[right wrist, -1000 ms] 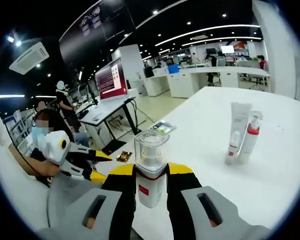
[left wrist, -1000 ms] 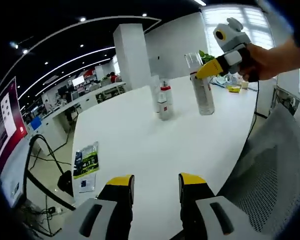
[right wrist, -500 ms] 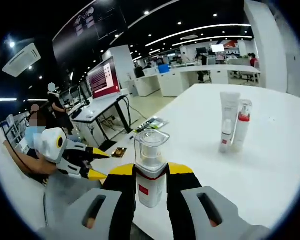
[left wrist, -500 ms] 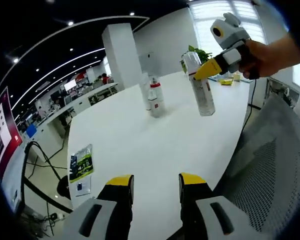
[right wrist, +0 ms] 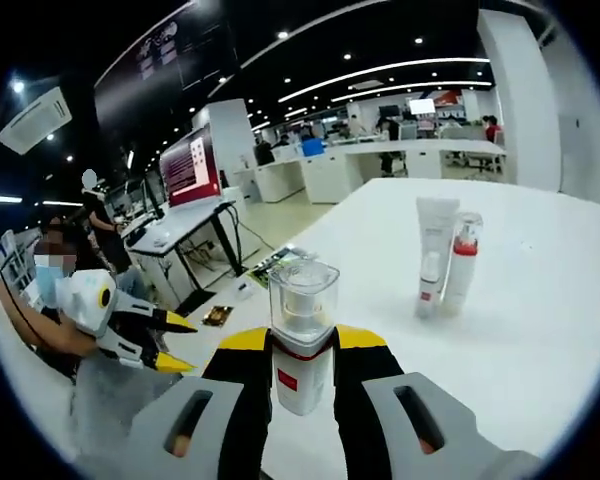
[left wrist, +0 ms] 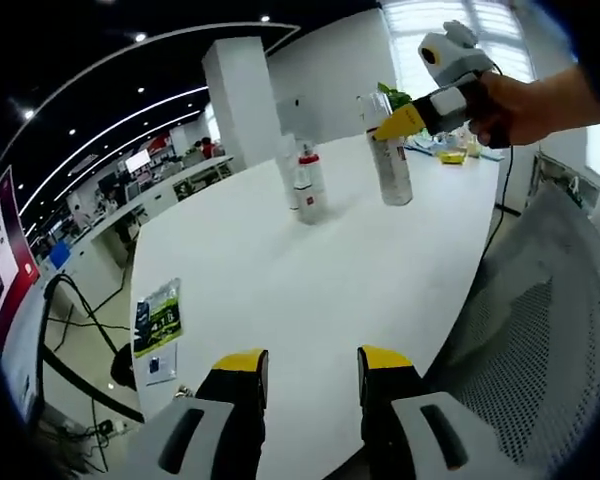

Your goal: Arrange the skincare products in the storage area until every visible bottle or jar stands upright without overlapping.

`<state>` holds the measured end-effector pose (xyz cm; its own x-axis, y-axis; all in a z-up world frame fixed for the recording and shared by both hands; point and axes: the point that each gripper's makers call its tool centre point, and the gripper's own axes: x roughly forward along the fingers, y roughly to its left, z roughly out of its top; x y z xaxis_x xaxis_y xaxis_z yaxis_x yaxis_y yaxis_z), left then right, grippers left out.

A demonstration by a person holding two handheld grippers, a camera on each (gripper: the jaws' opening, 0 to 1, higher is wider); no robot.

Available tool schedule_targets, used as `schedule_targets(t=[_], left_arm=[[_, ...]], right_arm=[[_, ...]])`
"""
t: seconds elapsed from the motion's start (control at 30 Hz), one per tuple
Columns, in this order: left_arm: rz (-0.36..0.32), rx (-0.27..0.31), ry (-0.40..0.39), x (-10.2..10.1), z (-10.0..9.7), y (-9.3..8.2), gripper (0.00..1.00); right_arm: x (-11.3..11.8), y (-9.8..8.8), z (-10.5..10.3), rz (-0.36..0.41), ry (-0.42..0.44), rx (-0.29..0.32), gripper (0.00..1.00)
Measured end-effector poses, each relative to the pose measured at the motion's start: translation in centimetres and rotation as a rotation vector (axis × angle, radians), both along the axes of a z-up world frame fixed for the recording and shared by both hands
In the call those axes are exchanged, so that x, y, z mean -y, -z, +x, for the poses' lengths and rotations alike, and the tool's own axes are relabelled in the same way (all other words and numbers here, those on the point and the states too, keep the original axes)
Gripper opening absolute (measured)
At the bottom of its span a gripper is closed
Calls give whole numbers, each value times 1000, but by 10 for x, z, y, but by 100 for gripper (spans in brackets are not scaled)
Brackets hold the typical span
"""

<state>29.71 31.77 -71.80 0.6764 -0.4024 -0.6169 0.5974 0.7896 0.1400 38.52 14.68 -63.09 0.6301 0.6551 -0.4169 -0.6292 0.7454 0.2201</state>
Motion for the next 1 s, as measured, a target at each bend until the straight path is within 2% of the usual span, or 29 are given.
schedule_targets(t=[0.1,0.2,0.3,0.4,0.57,0.7,0.83,0.9,1.0], left_arm=[[11,-25,-5,1,-1,5,36],[44,-12,37,3,-4,6,36],[27,-33,13,0,-3,8,36],[19,-53,-26,-5,0,12,36],[49,-72,-20,-8,-3,21,36],[51,-93,-50,-14,-3,26,35],[70,-129,-55,-15,-6,36,34],[78,-130,-54,-16,-7,39,34],[84,-138,-63,-18,-8,41,34]], right_arm=[[12,8,10,-10,23,0,20],[20,14,17,-11,33,-9,20],[30,26,27,-40,40,-32,20],[38,34,38,-71,51,-20,20],[52,57,58,-115,95,-38,20],[63,67,76,-151,126,-19,20],[63,71,90,-178,125,2,20],[60,70,96,-192,110,35,20],[57,75,103,-186,104,38,20]])
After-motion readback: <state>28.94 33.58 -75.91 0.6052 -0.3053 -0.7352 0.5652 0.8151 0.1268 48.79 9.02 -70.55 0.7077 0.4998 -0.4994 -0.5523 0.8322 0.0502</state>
